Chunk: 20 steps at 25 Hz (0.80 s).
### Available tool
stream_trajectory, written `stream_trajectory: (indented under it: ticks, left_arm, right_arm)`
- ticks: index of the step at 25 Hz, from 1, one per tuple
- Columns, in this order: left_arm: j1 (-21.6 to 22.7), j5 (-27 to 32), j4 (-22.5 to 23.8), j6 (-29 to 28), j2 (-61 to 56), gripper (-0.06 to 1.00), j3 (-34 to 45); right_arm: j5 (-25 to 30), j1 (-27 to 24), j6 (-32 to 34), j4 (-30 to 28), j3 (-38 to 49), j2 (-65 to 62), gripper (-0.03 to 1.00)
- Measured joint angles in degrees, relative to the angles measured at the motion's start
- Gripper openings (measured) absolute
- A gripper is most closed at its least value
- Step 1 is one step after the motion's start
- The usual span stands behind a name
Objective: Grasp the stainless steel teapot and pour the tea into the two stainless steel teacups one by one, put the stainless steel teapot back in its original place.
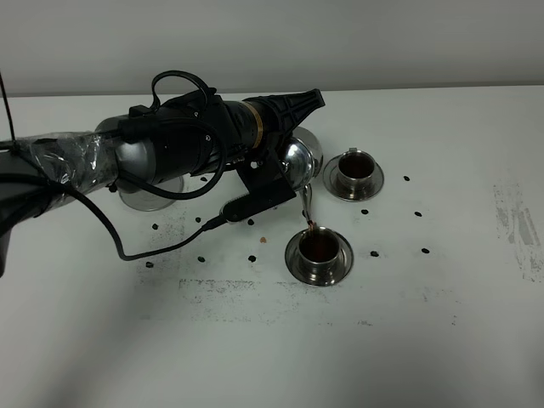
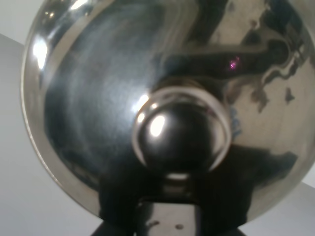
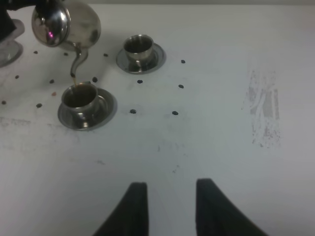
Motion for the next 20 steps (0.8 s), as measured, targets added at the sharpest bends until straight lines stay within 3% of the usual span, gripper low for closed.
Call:
stream_trajectory:
  ticks: [9, 20]
  left_arm:
    - [-0.02, 0.00, -0.45, -0.16, 0.00, 0.18, 0.00]
    - [-0.07, 0.58, -8.01, -0.41, -0.19, 0.18, 0.00]
  right_arm:
    - [0.00, 0.00, 0.00, 0.00, 0.00, 0.00, 0.23]
    - [0.00, 0.00, 0.00, 0.00, 0.00, 0.00, 0.23]
